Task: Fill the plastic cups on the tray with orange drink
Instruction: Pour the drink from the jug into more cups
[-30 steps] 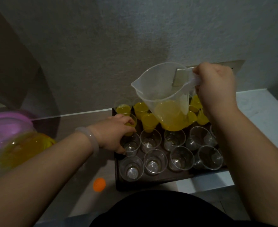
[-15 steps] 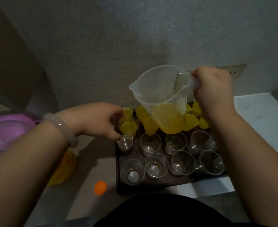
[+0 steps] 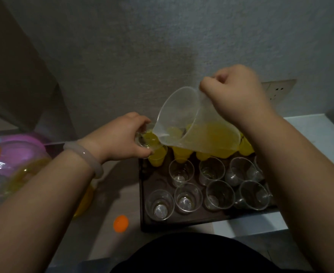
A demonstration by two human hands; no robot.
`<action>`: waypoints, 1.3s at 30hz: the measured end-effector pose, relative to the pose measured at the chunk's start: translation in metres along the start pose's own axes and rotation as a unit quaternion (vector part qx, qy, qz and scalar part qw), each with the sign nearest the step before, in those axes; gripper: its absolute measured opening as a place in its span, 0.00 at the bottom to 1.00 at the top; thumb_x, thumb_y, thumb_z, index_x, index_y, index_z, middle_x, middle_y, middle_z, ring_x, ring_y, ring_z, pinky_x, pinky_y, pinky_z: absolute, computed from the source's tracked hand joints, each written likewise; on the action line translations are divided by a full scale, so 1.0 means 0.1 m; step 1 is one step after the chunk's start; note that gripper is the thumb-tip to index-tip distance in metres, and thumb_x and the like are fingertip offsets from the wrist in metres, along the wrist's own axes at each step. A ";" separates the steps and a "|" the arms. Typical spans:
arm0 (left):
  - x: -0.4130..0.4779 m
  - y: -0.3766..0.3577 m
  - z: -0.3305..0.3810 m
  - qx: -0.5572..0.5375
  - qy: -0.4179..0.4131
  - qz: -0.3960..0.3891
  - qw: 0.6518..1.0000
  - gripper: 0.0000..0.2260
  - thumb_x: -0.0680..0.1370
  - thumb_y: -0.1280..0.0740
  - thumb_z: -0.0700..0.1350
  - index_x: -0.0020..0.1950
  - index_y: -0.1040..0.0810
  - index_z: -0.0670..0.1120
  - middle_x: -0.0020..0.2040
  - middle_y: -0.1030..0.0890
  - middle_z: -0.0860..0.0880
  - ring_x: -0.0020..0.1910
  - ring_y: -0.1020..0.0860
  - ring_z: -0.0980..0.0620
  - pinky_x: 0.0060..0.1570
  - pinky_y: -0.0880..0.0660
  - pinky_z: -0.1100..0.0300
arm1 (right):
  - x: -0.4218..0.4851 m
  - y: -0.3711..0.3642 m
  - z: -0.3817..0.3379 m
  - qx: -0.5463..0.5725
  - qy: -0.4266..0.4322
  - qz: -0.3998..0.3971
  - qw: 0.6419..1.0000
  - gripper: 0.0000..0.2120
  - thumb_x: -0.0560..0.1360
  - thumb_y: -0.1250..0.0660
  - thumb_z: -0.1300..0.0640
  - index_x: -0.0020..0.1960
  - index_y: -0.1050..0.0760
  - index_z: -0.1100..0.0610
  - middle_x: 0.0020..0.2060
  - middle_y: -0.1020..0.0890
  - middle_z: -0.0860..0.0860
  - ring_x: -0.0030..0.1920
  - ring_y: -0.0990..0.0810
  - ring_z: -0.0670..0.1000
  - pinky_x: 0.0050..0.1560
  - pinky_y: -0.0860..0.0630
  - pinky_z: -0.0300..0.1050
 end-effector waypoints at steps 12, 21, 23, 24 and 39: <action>-0.03 -0.08 0.10 -0.002 -0.011 0.005 1.000 0.30 0.66 0.24 0.54 0.65 0.28 0.47 0.59 0.26 0.49 0.57 0.26 0.51 0.56 0.30 0.62 | -0.04 -0.16 -0.53 -0.183 0.096 -0.062 0.977 0.18 0.72 0.39 0.48 0.27 0.37 0.55 0.24 0.34 0.51 0.26 0.37 0.50 0.27 0.46 0.42; -0.05 -0.12 0.06 -0.004 -0.006 0.000 1.000 0.30 0.65 0.23 0.55 0.64 0.27 0.48 0.57 0.25 0.50 0.54 0.25 0.52 0.56 0.27 0.58 | -0.10 -0.25 -0.62 -0.200 0.122 -0.078 0.969 0.18 0.71 0.40 0.46 0.27 0.38 0.53 0.24 0.35 0.49 0.27 0.37 0.49 0.28 0.45 0.41; -0.04 -0.11 0.06 -0.006 -0.008 0.002 1.000 0.30 0.65 0.23 0.55 0.63 0.26 0.48 0.56 0.24 0.50 0.53 0.24 0.52 0.55 0.27 0.58 | -0.10 -0.25 -0.65 -0.204 0.125 -0.081 0.967 0.18 0.71 0.40 0.47 0.27 0.38 0.53 0.24 0.35 0.49 0.27 0.37 0.48 0.29 0.46 0.41; -0.04 -0.11 0.06 -0.006 -0.008 0.002 1.000 0.30 0.65 0.23 0.55 0.63 0.26 0.48 0.56 0.24 0.49 0.53 0.24 0.52 0.55 0.27 0.58 | -0.11 -0.26 -0.66 -0.206 0.129 -0.082 0.967 0.18 0.71 0.40 0.47 0.27 0.38 0.53 0.24 0.35 0.49 0.26 0.37 0.49 0.28 0.46 0.41; 0.00 -0.09 0.05 -0.009 -0.006 0.002 1.000 0.30 0.66 0.23 0.54 0.64 0.27 0.47 0.58 0.24 0.49 0.56 0.25 0.51 0.56 0.29 0.60 | -0.09 -0.31 -0.76 -0.232 0.155 -0.087 0.956 0.18 0.71 0.40 0.46 0.28 0.35 0.55 0.24 0.33 0.50 0.26 0.35 0.50 0.28 0.44 0.41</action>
Point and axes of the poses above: each hand's wrist, its own x-axis towards the middle knuckle, its own y-axis out of the back of the hand, z = x × y, the point moved 10 cm from there along x, towards the middle knuckle
